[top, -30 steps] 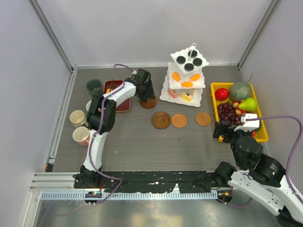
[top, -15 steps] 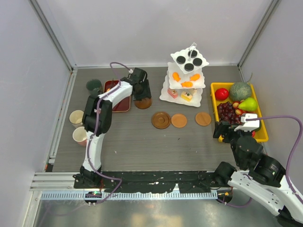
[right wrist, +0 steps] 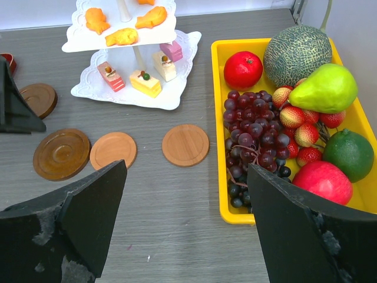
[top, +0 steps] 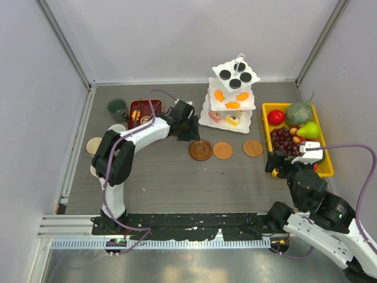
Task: Serve the afternoon tea
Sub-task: Adjust the coaster at the center of the board.
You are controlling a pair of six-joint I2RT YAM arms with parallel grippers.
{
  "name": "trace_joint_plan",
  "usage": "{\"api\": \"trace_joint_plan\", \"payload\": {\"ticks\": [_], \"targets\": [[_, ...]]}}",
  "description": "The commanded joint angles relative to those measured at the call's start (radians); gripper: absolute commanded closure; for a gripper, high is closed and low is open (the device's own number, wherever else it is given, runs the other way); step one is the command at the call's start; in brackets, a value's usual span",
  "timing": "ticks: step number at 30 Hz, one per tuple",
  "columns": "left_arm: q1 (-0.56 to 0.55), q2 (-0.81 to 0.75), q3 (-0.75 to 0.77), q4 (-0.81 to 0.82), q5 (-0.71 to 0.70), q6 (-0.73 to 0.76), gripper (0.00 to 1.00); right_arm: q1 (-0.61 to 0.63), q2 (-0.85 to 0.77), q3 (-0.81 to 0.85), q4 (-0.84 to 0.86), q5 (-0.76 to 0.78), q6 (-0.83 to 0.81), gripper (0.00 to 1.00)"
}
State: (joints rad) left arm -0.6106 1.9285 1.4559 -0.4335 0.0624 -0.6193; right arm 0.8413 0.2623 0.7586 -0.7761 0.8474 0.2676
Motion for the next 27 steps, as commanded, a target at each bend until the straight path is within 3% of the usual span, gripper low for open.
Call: {"api": "trace_joint_plan", "payload": {"ticks": [1, 16, 27], "targets": [[-0.043, -0.016, -0.052, 0.076, 0.066, -0.023, 0.47, -0.002, 0.005, 0.008, 0.020, 0.022, 0.012, 0.10], [-0.104, 0.084, -0.045, 0.090, 0.096, -0.054, 0.51, -0.001, 0.009, 0.008, 0.018, 0.022, 0.015, 0.10], [-0.101, 0.076, -0.074, 0.013, -0.030, 0.003, 0.51, -0.001, 0.012, 0.008, 0.021, 0.025, 0.012, 0.10]]}}
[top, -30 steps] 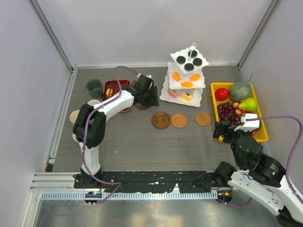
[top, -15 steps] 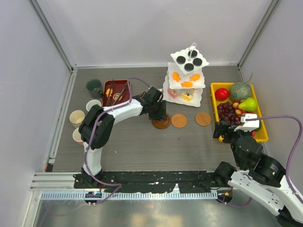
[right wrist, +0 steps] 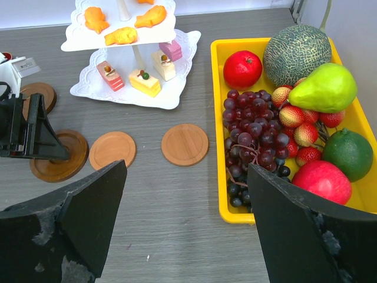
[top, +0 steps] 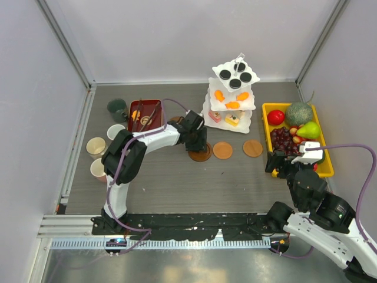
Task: Serve the afternoon tea
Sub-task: Adjust the coaster at the center of the board.
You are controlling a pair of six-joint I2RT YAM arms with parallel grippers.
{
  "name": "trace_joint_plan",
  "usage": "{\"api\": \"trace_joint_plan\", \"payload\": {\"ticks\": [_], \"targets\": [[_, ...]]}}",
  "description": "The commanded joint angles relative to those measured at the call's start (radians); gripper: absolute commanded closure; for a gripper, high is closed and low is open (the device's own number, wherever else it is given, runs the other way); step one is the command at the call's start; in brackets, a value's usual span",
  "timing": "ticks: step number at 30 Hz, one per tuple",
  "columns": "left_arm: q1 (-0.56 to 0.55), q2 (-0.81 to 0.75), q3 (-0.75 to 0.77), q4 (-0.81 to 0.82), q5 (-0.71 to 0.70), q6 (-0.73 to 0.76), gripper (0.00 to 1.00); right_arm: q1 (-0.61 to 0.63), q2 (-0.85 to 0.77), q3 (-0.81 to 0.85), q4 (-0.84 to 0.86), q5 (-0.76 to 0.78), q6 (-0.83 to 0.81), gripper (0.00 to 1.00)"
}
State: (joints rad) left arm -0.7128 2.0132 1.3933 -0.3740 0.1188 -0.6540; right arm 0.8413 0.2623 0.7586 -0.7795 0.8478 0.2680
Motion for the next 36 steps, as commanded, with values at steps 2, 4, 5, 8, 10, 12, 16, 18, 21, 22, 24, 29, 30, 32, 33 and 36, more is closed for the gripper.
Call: {"api": "trace_joint_plan", "payload": {"ticks": [2, 4, 5, 8, 10, 12, 16, 18, 21, 22, 24, 29, 30, 32, 33, 36], "targets": [[0.004, -0.016, -0.020, -0.048, -0.100, 0.045, 0.51, -0.001, 0.012, 0.010, 0.023, 0.024, 0.011, 0.10], [0.009, -0.022, -0.028, -0.048, -0.103, 0.047, 0.51, -0.001, 0.012, 0.008, 0.022, 0.025, 0.011, 0.10], [0.012, -0.025, -0.033, -0.046, -0.107, 0.048, 0.51, -0.001, 0.012, 0.008, 0.023, 0.025, 0.013, 0.10], [0.022, -0.033, -0.040, -0.046, -0.108, 0.050, 0.51, -0.001, 0.009, 0.008, 0.023, 0.023, 0.011, 0.10], [0.029, -0.040, -0.045, -0.049, -0.111, 0.048, 0.51, -0.001, 0.008, 0.008, 0.023, 0.022, 0.013, 0.10], [0.032, -0.047, -0.050, -0.049, -0.110, 0.053, 0.51, -0.001, 0.009, 0.008, 0.022, 0.023, 0.013, 0.10], [0.033, -0.053, -0.043, -0.059, -0.140, 0.062, 0.51, -0.001, 0.008, 0.008, 0.022, 0.020, 0.011, 0.10], [0.033, -0.054, -0.047, -0.062, -0.142, 0.062, 0.51, -0.001, 0.008, 0.008, 0.022, 0.020, 0.013, 0.10], [0.038, -0.062, -0.053, -0.063, -0.143, 0.062, 0.51, 0.001, 0.005, 0.007, 0.023, 0.019, 0.013, 0.10], [0.038, -0.064, -0.053, -0.063, -0.146, 0.062, 0.51, -0.001, 0.006, 0.008, 0.022, 0.019, 0.014, 0.10], [0.039, -0.073, -0.051, -0.063, -0.146, 0.060, 0.50, -0.001, 0.006, 0.008, 0.023, 0.020, 0.014, 0.10], [0.049, -0.116, -0.040, -0.023, -0.125, 0.051, 0.37, -0.001, 0.009, 0.007, 0.022, 0.014, 0.014, 0.10], [0.056, -0.122, -0.036, -0.013, -0.123, 0.045, 0.36, -0.001, 0.011, 0.008, 0.022, 0.017, 0.011, 0.10], [0.075, -0.131, -0.017, -0.003, -0.076, 0.030, 0.33, -0.001, 0.012, 0.007, 0.022, 0.014, 0.011, 0.10], [0.085, -0.136, -0.010, 0.003, -0.064, 0.024, 0.32, -0.001, 0.012, 0.007, 0.022, 0.014, 0.011, 0.10], [0.113, -0.154, 0.003, 0.024, -0.054, 0.005, 0.32, -0.001, 0.014, 0.008, 0.023, 0.013, 0.011, 0.10]]}}
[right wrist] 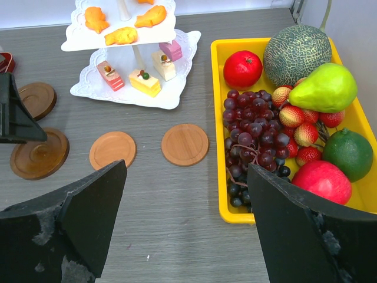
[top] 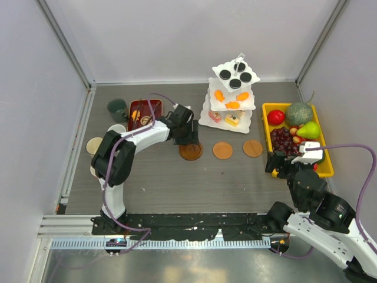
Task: Serve the afternoon tea
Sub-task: Adjust the coaster at the center of the board.
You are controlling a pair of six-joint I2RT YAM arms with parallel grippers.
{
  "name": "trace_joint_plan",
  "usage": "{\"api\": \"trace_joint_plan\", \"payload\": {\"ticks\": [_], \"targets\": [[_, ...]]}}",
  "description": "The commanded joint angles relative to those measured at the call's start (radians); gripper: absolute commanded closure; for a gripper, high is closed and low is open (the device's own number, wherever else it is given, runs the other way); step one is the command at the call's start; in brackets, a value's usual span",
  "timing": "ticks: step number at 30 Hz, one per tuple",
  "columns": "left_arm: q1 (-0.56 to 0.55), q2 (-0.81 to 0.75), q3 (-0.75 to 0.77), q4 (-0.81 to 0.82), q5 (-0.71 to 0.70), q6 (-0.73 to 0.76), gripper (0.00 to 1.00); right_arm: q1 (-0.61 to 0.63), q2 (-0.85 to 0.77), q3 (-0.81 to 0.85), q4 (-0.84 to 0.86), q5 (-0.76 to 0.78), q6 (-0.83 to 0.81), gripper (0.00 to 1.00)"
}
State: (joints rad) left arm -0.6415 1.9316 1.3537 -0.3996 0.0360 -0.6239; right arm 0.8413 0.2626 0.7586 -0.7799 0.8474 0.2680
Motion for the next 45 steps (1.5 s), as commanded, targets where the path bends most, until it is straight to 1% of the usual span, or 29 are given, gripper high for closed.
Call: {"api": "trace_joint_plan", "payload": {"ticks": [1, 7, 11, 17, 26, 36, 45], "targets": [[0.052, -0.078, 0.039, 0.054, 0.027, -0.033, 0.32, 0.001, 0.013, 0.007, 0.022, 0.015, 0.013, 0.10], [0.123, -0.072, 0.048, 0.038, -0.067, -0.065, 0.37, -0.001, 0.013, 0.008, 0.022, 0.015, 0.013, 0.10], [0.164, -0.033, 0.088, 0.006, -0.093, -0.053, 0.37, 0.001, 0.013, 0.008, 0.022, 0.013, 0.011, 0.10], [0.189, 0.018, 0.140, -0.050, -0.142, -0.028, 0.36, -0.001, 0.015, 0.005, 0.022, 0.016, 0.011, 0.10], [0.221, 0.082, 0.162, -0.074, -0.125, -0.030, 0.32, -0.001, 0.017, 0.007, 0.024, 0.018, 0.010, 0.10], [0.223, 0.187, 0.278, -0.131, -0.065, -0.030, 0.32, -0.001, 0.018, 0.005, 0.027, 0.018, 0.008, 0.10], [0.223, 0.224, 0.360, -0.147, -0.041, -0.023, 0.32, -0.001, 0.020, 0.008, 0.025, 0.019, 0.007, 0.10]]}}
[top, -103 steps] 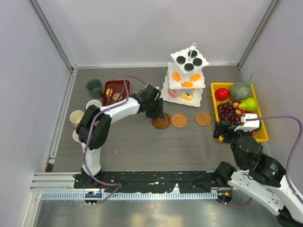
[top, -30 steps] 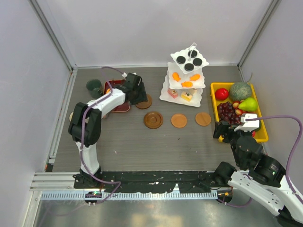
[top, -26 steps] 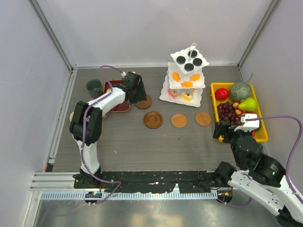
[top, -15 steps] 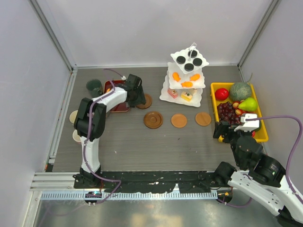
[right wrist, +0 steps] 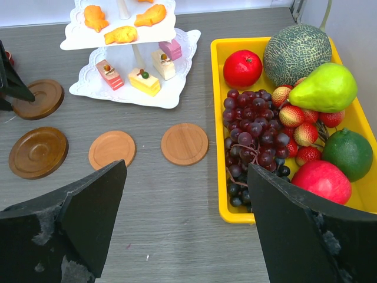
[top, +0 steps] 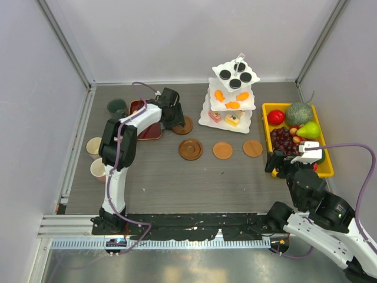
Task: Serve the afternoon tea
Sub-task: Adjust the coaster at the center of the board.
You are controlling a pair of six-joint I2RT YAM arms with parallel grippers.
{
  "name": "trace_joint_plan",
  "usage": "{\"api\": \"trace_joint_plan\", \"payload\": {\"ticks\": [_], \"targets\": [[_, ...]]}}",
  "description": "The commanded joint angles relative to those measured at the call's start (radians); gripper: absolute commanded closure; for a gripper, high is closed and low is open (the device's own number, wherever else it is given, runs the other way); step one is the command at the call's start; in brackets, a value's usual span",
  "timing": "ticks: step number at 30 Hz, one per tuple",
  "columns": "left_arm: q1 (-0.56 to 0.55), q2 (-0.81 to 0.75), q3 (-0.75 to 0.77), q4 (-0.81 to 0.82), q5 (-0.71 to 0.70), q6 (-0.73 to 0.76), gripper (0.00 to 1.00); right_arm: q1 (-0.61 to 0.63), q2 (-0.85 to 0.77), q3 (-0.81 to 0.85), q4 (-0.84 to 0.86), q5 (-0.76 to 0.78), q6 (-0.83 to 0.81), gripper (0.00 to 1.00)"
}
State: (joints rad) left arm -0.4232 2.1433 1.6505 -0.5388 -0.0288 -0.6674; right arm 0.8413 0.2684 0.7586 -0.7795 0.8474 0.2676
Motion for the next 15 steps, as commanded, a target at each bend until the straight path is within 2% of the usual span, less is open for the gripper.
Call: {"api": "trace_joint_plan", "payload": {"ticks": [1, 6, 11, 15], "targets": [[0.004, 0.010, 0.066, -0.012, 0.024, 0.020, 0.32, -0.001, 0.014, 0.005, 0.026, 0.018, 0.008, 0.10], [0.006, -0.086, 0.010, 0.006, 0.038, 0.038, 0.29, -0.001, 0.009, 0.005, 0.025, 0.019, 0.008, 0.10], [0.018, -0.300, -0.108, 0.011, -0.068, 0.083, 0.25, -0.001, 0.008, 0.007, 0.025, 0.012, 0.007, 0.10], [0.029, -0.498, -0.262, 0.036, -0.150, 0.098, 0.12, 0.001, -0.003, 0.007, 0.028, 0.009, 0.009, 0.10]]}}
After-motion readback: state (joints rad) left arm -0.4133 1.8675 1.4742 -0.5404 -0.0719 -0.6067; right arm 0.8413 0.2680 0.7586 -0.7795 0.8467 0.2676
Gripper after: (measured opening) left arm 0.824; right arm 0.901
